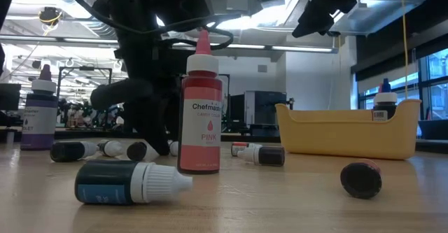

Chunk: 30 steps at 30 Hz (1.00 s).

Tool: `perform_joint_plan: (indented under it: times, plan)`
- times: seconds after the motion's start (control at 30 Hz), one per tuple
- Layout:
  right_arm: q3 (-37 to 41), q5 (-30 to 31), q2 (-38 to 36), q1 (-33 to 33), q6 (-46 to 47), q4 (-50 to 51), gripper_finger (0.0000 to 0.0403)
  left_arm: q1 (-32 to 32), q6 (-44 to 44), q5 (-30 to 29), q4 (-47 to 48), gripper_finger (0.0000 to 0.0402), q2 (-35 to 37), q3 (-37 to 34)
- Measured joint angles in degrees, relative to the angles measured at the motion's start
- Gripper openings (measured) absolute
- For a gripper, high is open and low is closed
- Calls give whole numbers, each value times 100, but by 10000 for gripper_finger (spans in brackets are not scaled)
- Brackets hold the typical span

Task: Pick & Place food coloring
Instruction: Put the small green food coloring bottle in the yellow bin

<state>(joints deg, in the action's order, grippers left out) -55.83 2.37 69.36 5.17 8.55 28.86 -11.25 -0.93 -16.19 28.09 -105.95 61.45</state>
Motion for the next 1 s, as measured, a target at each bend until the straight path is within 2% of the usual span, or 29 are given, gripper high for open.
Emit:
perform_joint_plan:
  times: [0.1, 0.27, 0.5, 0.63, 0.83, 1.0]
  plan:
    - [0, 0, 0, 2, -1, -1, 184, 1, 35, -1, 0, 259, 0, 0]
    - [0, 0, 0, -1, -1, -2, 184, 11, -58, 153, -31, 257, 0, 0]
    - [0, 0, 0, 2, -1, -4, 184, 5, -1452, 342, -133, 246, 0, 0]
    - [0, 0, 0, -1, 8, -4, 184, 11, -1880, 537, -142, 238, 0, 4]
    - [0, 0, 0, 2, 12, -6, 184, 16, -1953, 810, -126, 205, 0, 3]
    - [0, 0, 2, 2, 12, -6, 184, 66, -1559, 1088, -93, 161, 0, 0]
